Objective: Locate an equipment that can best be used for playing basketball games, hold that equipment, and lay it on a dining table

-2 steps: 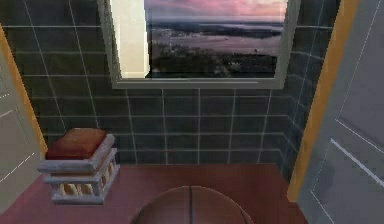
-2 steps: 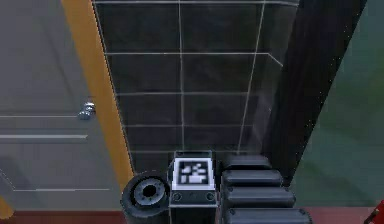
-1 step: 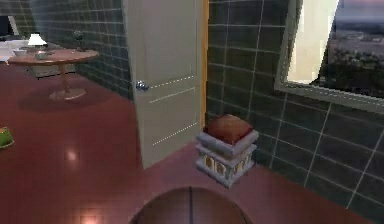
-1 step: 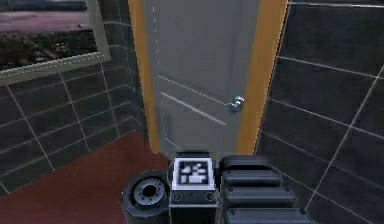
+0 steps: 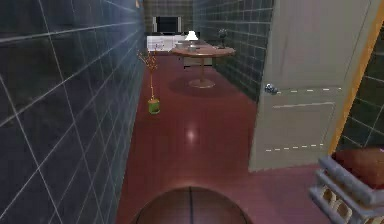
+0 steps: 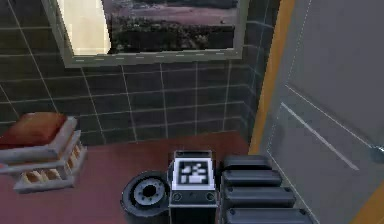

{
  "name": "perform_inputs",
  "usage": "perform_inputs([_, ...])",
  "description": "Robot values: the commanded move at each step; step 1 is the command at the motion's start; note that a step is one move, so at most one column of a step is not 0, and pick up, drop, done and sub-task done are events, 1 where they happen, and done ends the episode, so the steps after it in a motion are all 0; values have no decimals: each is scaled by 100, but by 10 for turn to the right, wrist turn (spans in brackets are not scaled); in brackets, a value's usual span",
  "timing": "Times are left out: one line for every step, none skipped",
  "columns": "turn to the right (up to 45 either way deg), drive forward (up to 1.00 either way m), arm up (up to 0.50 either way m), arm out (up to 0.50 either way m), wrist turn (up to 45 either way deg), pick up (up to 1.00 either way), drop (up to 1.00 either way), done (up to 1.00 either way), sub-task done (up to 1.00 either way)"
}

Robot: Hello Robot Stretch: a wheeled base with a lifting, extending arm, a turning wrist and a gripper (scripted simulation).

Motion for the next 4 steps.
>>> perform_inputs([0, 100, 0, 0, 0, 0, 0, 0, 0])
perform_inputs([0, 100, 0, 0, 0, 0, 0, 0, 0])
perform_inputs([0, 100, 0, 0, 0, 0, 0, 0, 0])
perform_inputs([-210, 0, 0, 0, 0, 0, 0, 0, 0])
